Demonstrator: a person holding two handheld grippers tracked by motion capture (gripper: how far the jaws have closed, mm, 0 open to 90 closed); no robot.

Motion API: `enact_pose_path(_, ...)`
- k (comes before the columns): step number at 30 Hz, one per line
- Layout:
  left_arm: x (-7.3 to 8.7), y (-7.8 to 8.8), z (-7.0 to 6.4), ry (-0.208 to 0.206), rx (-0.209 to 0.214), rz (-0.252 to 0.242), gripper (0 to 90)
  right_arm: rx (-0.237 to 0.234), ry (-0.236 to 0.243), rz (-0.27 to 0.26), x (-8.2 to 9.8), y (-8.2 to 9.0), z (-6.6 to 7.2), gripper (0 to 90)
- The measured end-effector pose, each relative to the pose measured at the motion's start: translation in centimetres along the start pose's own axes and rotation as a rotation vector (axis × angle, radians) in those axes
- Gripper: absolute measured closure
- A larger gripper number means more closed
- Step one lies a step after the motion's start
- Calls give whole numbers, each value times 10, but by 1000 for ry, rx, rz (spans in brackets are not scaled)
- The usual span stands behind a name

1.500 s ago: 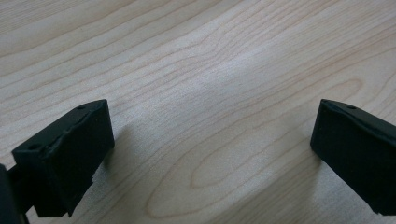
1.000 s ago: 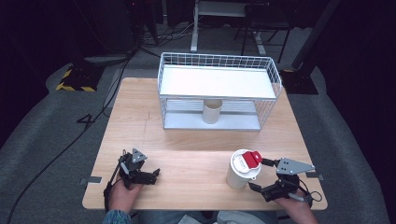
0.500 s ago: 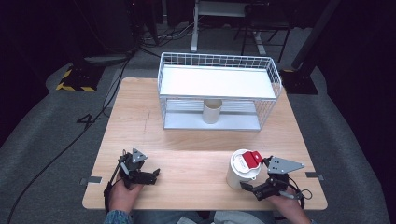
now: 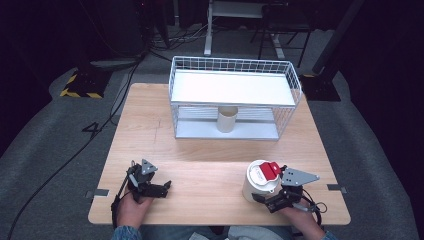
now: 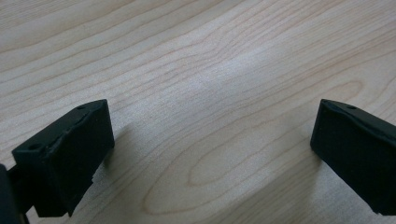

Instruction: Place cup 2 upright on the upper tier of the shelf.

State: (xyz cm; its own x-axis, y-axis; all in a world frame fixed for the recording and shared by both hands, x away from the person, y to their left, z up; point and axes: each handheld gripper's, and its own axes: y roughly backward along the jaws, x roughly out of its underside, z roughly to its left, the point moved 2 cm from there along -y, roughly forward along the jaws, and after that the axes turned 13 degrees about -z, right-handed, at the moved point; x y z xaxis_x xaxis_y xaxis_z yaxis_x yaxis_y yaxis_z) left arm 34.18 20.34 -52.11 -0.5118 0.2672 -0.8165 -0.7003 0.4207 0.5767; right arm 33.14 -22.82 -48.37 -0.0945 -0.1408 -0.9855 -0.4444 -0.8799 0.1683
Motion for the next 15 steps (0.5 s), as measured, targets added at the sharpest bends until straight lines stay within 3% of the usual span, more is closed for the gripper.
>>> enact_pose_path(3, 0, 0, 0, 0, 0, 0, 0, 3, 8, 10, 2, -2, 0, 15)
enact_pose_path(6, 0, 0, 0, 0, 0, 0, 0, -21, 13, 3, 3, -2, 1, 91)
enact_pose_path(15, 0, 0, 0, 0, 0, 0, 0, -17, 18, 14, 2, -2, 2, 101)
